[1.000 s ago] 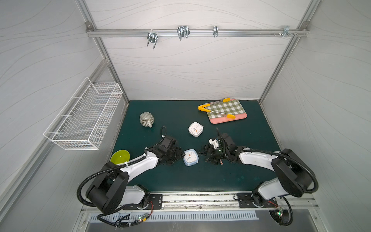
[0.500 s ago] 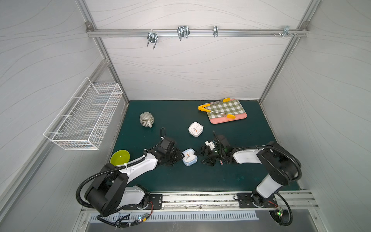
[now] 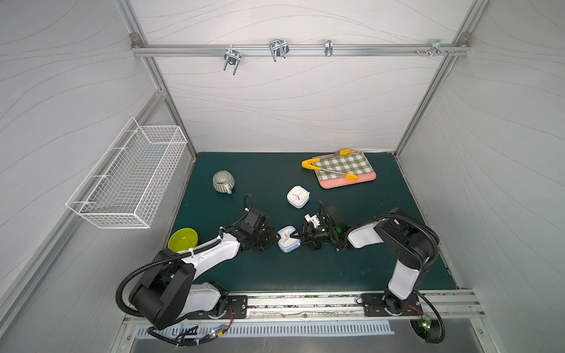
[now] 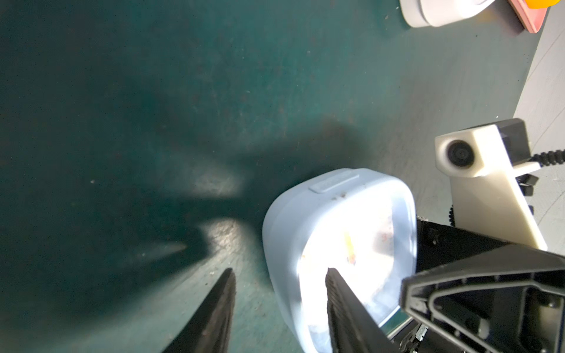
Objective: Insert the battery into the alarm
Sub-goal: Adjust the alarm at the center of the board.
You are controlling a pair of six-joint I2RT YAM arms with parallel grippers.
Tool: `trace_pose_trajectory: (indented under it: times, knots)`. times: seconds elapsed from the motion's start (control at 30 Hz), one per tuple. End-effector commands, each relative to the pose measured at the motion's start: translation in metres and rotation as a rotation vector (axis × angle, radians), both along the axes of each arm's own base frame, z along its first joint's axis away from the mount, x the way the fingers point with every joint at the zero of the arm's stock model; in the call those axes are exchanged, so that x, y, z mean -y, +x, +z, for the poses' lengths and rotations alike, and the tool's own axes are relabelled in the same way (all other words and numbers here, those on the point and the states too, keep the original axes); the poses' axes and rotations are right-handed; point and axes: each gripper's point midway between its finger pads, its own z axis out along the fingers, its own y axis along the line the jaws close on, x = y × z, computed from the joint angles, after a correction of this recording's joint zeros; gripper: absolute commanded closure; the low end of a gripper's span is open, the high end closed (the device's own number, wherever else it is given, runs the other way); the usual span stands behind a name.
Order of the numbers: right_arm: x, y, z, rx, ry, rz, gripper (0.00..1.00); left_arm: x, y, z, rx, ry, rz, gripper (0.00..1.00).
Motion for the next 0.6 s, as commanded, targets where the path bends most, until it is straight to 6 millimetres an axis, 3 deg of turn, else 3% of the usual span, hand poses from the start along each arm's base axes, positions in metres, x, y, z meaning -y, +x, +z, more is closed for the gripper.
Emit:
trace_pose_trajectory:
  times: [0.0,0.37,0.57]
  knots:
    - [-0.007,0.001,0.014,0.023,0.050,0.011,0.40,-0.011,-0.012,-0.016,-0.062,0.049,0.011,0.49]
    - [-0.010,0.001,0.029,0.053,0.104,0.018,0.53,-0.015,-0.012,-0.017,-0.063,0.052,0.025,0.46]
    - [-0.009,0.000,0.035,0.079,0.098,0.027,0.59,-0.017,-0.008,-0.012,-0.029,0.047,0.045,0.35]
